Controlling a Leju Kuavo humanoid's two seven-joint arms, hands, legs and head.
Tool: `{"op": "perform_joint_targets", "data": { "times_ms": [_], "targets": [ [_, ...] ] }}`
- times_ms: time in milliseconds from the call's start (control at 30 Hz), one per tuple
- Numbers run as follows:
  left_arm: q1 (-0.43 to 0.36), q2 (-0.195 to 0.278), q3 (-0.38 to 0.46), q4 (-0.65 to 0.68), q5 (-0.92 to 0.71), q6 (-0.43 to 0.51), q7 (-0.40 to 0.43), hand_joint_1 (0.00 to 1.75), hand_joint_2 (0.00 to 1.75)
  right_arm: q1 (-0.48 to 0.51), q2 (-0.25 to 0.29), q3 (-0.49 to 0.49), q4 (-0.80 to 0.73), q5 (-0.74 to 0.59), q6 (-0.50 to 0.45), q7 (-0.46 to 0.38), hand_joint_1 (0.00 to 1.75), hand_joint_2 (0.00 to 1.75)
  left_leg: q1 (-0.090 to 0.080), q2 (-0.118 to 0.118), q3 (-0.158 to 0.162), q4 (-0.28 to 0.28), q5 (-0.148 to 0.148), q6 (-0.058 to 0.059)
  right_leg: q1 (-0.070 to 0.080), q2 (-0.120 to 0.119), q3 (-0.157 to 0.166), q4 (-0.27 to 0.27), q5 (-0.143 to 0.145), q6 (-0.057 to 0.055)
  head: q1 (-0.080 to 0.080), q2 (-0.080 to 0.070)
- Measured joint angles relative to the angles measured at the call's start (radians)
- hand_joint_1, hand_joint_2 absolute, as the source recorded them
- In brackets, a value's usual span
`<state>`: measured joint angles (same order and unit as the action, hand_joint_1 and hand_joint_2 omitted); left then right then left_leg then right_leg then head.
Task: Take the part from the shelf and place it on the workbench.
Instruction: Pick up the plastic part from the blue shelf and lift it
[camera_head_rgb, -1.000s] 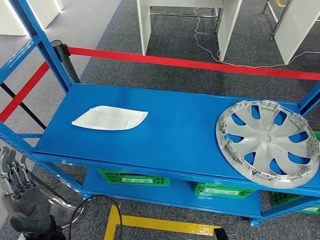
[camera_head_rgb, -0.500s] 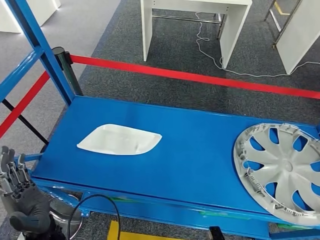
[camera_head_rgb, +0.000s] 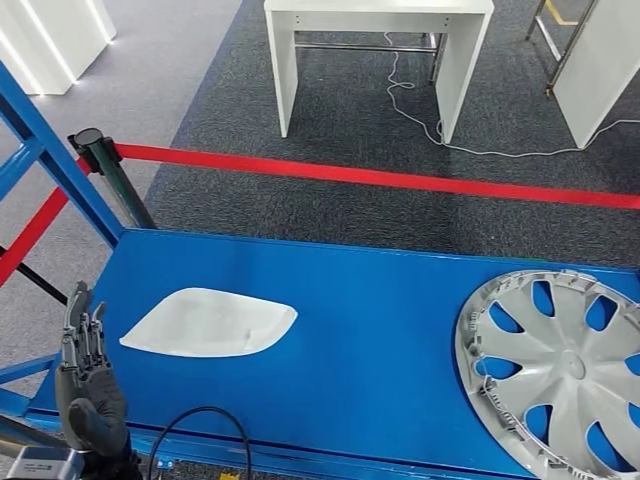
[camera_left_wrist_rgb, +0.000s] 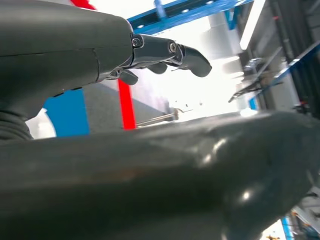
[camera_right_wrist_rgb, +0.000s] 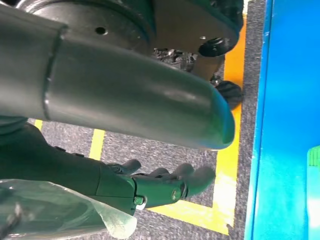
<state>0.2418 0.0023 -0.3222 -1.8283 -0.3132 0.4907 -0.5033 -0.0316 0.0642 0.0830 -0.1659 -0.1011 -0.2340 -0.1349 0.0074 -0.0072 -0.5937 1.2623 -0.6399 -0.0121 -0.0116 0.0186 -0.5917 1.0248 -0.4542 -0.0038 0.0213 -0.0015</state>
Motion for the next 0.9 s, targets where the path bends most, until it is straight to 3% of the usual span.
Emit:
{"op": "perform_joint_targets", "data": {
  "times_ms": [33, 67, 100, 167, 233, 300, 367, 433, 500, 533, 567, 600, 700, 733, 767, 833, 900],
  "targets": [
    [-0.001, 0.003, -0.003, 0.006, 0.005, -0.001, 0.001, 0.0, 0.0, 0.001, 0.0, -0.001, 0.0, 0.001, -0.001, 0.001, 0.0, 0.0, 0.001, 0.0, -0.025, 0.028, -0.028, -0.002, 0.0, 0.001, 0.001, 0.0, -0.002, -0.001, 0.0, 0.0],
    [-0.001, 0.006, -0.007, 0.01, 0.007, -0.003, 0.002, 0.0, 0.0, 0.002, 0.0, -0.002, 0.0, 0.003, 0.0, 0.001, 0.0, 0.0, 0.001, 0.0, -0.037, 0.026, -0.031, -0.002, 0.0, 0.003, 0.003, 0.0, -0.004, -0.001, 0.0, 0.0],
    [-0.001, 0.01, -0.01, 0.014, 0.008, -0.005, 0.002, 0.0, 0.0, 0.002, 0.0, -0.002, 0.0, 0.004, 0.0, 0.002, 0.0, 0.0, 0.0, 0.0, -0.033, -0.01, -0.005, 0.0, 0.001, 0.005, 0.005, 0.0, -0.006, -0.001, 0.0, 0.0],
    [-0.003, 0.015, -0.013, 0.019, 0.008, -0.008, 0.002, 0.0, 0.0, 0.0, 0.0, -0.003, 0.0, 0.005, 0.0, 0.002, 0.0, 0.0, -0.002, -0.001, 0.004, -0.135, 0.092, 0.01, 0.001, 0.008, 0.009, 0.0, -0.008, 0.0, 0.0, 0.0],
    [-0.004, 0.019, -0.013, 0.022, 0.008, -0.008, 0.001, 0.0, 0.0, -0.002, 0.0, -0.005, 0.0, 0.005, 0.0, 0.002, 0.0, 0.0, -0.009, -0.003, 0.023, -0.212, 0.125, 0.022, 0.002, 0.011, 0.008, 0.0, -0.008, 0.007, 0.0, 0.0],
    [-0.004, 0.021, -0.014, 0.025, 0.009, -0.008, 0.001, 0.0, 0.0, -0.001, 0.0, -0.006, 0.0, 0.005, 0.0, 0.003, 0.0, 0.0, -0.013, -0.005, 0.019, -0.221, 0.133, 0.033, 0.004, 0.013, 0.003, -0.002, -0.007, 0.019, -0.001, 0.0],
    [-0.006, 0.023, -0.015, 0.026, 0.01, -0.008, 0.001, 0.0, 0.0, 0.0, 0.0, -0.007, 0.0, 0.005, 0.001, 0.003, 0.0, 0.0, -0.008, -0.001, 0.019, -0.233, 0.17, 0.046, 0.004, 0.008, -0.004, 0.006, -0.02, 0.031, -0.001, 0.0],
    [-0.009, 0.023, -0.017, 0.027, 0.01, -0.008, 0.001, 0.0, 0.0, -0.001, 0.0, -0.007, 0.0, 0.006, 0.001, 0.003, 0.0, 0.0, -0.004, 0.005, 0.011, -0.243, 0.188, 0.056, 0.003, -0.002, -0.028, 0.066, -0.08, 0.039, 0.004, 0.0],
    [-0.009, 0.024, -0.019, 0.03, 0.01, -0.008, 0.001, 0.0, 0.0, -0.002, 0.0, -0.008, 0.0, 0.006, 0.001, 0.003, 0.0, 0.0, -0.004, 0.009, -0.006, -0.243, 0.2, 0.06, 0.002, -0.008, -0.069, 0.185, -0.165, 0.045, 0.009, 0.0],
    [-0.009, 0.024, -0.019, 0.032, 0.01, -0.008, 0.001, 0.0, 0.0, -0.002, 0.0, -0.008, 0.0, 0.006, 0.001, 0.003, 0.0, 0.0, -0.004, 0.011, -0.017, -0.242, 0.207, 0.06, 0.001, -0.009, -0.079, 0.233, -0.19, 0.047, 0.009, 0.0],
    [-0.009, 0.024, -0.019, 0.034, 0.01, -0.008, 0.001, 0.0, 0.0, -0.001, 0.0, -0.008, 0.0, 0.006, 0.002, 0.003, 0.0, 0.0, -0.004, 0.012, -0.026, -0.242, 0.214, 0.059, 0.0, -0.01, -0.074, 0.251, -0.196, 0.049, 0.009, 0.0],
    [-0.009, 0.024, -0.019, 0.035, 0.01, -0.008, 0.001, 0.0, 0.0, -0.001, 0.0, -0.008, 0.0, 0.006, 0.002, 0.003, 0.0, 0.0, -0.003, 0.012, -0.035, -0.242, 0.22, 0.056, 0.0, -0.011, -0.047, 0.229, -0.182, 0.05, 0.009, 0.0],
    [-0.009, 0.024, -0.019, 0.037, 0.01, -0.006, 0.001, 0.0, 0.0, -0.004, 0.0, -0.008, 0.0, 0.006, 0.003, 0.003, 0.0, 0.0, -0.003, 0.013, -0.05, -0.24, 0.238, 0.043, -0.001, -0.016, 0.096, 0.029, -0.119, 0.048, 0.009, 0.0],
    [-0.009, 0.024, -0.019, 0.037, 0.01, -0.005, 0.001, 0.0, 0.0, -0.005, 0.0, -0.008, 0.0, 0.006, 0.003, 0.003, 0.0, 0.0, -0.005, 0.013, -0.05, -0.239, 0.244, 0.037, 0.0, -0.016, 0.122, -0.015, -0.11, 0.044, 0.008, 0.0],
    [-0.01, 0.025, -0.019, 0.037, 0.01, -0.005, 0.001, 0.0, 0.0, -0.006, 0.0, -0.008, 0.0, 0.006, 0.003, 0.002, 0.0, 0.0, -0.006, 0.013, -0.051, -0.238, 0.251, 0.032, 0.001, -0.015, 0.131, -0.034, -0.108, 0.039, 0.007, 0.0],
    [-0.01, 0.025, -0.019, 0.037, 0.01, -0.004, 0.001, 0.0, 0.0, -0.004, 0.0, -0.009, 0.0, 0.006, 0.003, 0.002, 0.0, 0.0, -0.006, 0.013, -0.053, -0.239, 0.261, 0.023, 0.002, -0.012, 0.12, -0.032, -0.098, 0.027, 0.006, 0.0],
    [-0.009, 0.025, -0.019, 0.037, 0.01, -0.001, 0.001, 0.0, 0.0, -0.003, 0.0, -0.01, 0.0, 0.006, 0.001, 0.002, 0.0, 0.0, -0.003, 0.012, -0.065, -0.218, 0.237, 0.012, 0.0, -0.015, 0.109, -0.033, -0.089, 0.01, 0.003, 0.0]
  ]
}}
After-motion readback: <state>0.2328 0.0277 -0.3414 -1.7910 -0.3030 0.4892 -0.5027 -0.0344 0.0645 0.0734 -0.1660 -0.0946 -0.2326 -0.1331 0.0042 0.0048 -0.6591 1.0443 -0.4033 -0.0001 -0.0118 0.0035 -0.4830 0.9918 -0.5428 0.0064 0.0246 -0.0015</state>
